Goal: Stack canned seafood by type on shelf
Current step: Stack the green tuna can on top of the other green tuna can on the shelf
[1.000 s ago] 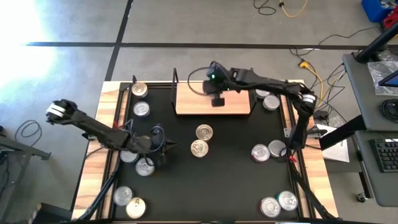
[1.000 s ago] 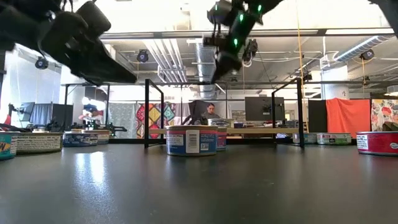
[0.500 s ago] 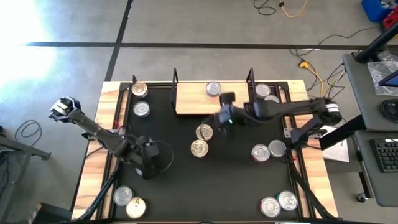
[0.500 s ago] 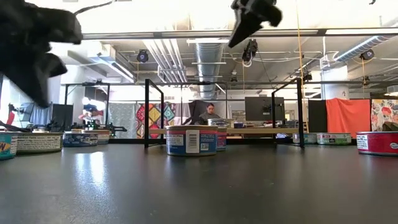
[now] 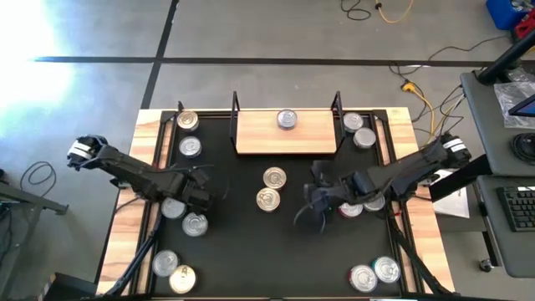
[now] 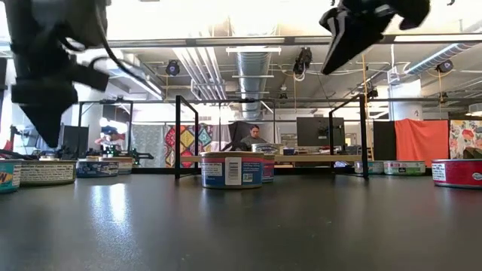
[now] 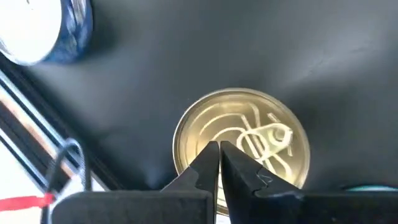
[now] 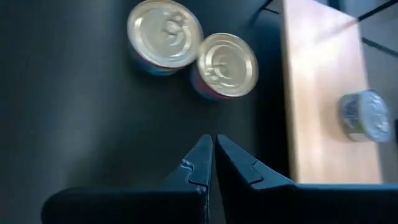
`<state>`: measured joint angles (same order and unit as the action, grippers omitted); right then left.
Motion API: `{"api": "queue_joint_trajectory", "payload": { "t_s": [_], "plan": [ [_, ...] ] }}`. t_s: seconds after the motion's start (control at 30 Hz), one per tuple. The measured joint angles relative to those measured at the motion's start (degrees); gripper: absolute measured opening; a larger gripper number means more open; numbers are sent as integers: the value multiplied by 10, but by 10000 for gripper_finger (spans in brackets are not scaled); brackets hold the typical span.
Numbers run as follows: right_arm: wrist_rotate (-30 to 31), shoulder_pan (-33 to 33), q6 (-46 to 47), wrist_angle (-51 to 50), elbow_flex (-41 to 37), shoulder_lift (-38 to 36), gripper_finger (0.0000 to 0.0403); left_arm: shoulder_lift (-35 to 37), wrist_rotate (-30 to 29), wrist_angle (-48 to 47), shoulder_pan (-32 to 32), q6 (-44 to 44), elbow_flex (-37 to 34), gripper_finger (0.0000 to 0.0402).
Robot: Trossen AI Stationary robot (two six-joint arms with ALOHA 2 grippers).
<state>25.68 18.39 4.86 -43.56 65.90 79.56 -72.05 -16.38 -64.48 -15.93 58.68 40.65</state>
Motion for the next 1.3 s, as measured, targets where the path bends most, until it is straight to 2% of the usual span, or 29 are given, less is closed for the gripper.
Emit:
{"api": "queue_joint_trajectory", "payload": {
  "t_s": [0.13, 0.23, 0.3, 0.37, 0.5, 0.57, 0.7, 0.8, 0.9, 1.0, 1.1, 1.3],
  "plan": [
    [-1, 39, 42, 29, -26, 13, 13, -10, 44, 54, 5, 1, -37, 0],
    [-2, 65, 66, 36, -41, 23, 13, -17, 54, 75, -8, -8, -49, 0],
    [-2, 79, 81, 41, -44, 31, 13, -25, 56, 105, -24, -19, -37, 0],
    [-1, 86, 92, 47, -44, 36, 13, -31, 68, 178, -45, -52, -6, 0],
    [0, 93, 108, 90, -44, 50, 13, -33, 39, 318, -104, -212, 51, 0],
    [-2, 99, 109, 111, -44, 60, 13, -39, 25, 332, -137, -254, 75, 0],
    [-7, 114, 104, 162, -44, 94, 13, -40, -60, 271, -190, -207, 105, 0],
    [-20, 124, 75, 244, -44, 135, 13, -42, -92, 249, -216, -154, 92, 0],
    [-24, 131, 33, 405, -44, 197, 13, -53, -140, 282, -224, -119, 60, 0],
    [-52, 131, -10, 538, -34, 267, 13, -81, -171, 386, -222, -136, 17, 0],
    [-52, 120, -15, 542, 1, 326, 13, -124, -169, 507, -214, -181, -12, 0],
    [-50, 99, -29, 545, 80, 399, 13, -218, -193, 535, -206, -219, 9, 0]
  ]
}}
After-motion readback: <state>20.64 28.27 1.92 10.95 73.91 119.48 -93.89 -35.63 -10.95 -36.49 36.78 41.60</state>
